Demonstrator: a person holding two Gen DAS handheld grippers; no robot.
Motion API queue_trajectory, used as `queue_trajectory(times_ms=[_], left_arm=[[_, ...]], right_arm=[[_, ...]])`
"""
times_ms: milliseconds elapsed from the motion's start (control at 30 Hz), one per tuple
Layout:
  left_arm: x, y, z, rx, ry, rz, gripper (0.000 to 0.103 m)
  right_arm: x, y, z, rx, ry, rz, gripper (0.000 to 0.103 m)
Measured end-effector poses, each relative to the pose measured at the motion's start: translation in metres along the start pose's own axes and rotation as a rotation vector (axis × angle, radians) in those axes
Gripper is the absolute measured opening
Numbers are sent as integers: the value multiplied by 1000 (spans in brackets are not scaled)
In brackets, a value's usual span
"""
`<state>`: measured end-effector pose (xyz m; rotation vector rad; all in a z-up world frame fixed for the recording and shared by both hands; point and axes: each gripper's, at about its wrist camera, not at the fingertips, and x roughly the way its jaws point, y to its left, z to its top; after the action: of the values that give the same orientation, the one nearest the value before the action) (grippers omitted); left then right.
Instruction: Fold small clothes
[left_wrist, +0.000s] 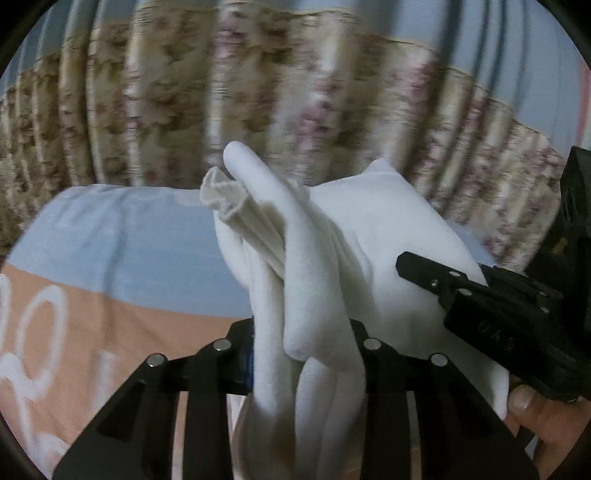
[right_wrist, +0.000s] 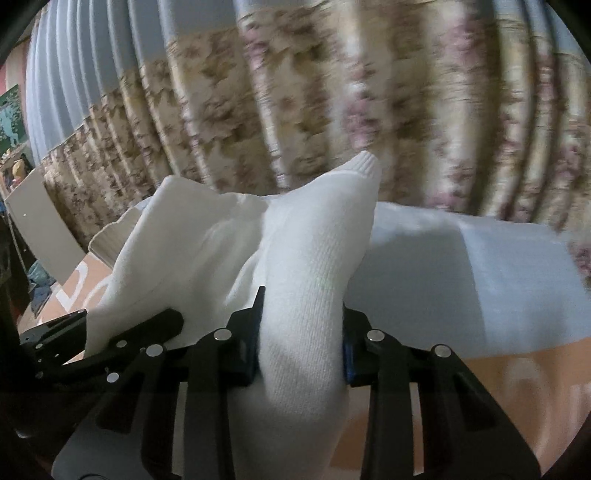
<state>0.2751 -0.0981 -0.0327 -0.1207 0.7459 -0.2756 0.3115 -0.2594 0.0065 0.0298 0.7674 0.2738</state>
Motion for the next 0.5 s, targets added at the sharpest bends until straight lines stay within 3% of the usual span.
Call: queue_trajectory(times_ms=[133, 300, 400, 433, 467, 500], left_arm=[[10, -77, -18, 13, 20, -63, 32], [34, -132, -48, 67, 72, -74, 35], [55, -142, -70, 88, 122, -15, 51], [55, -139, -76, 76, 108, 12, 72], [52, -134, -79, 64, 81, 59, 93], [49, -129, -80, 56, 66, 89, 96]], right_arm=[[-42, -60, -22, -20, 12, -70, 33], [-58, -112, -67, 1, 51, -131, 35], [-43, -131, -95, 35, 101, -209, 42], [-41, -136, -103, 54, 107, -235, 48], [-44, -141, -112, 75, 82, -276, 63], [-47, -142, -116, 88, 59, -305, 79]])
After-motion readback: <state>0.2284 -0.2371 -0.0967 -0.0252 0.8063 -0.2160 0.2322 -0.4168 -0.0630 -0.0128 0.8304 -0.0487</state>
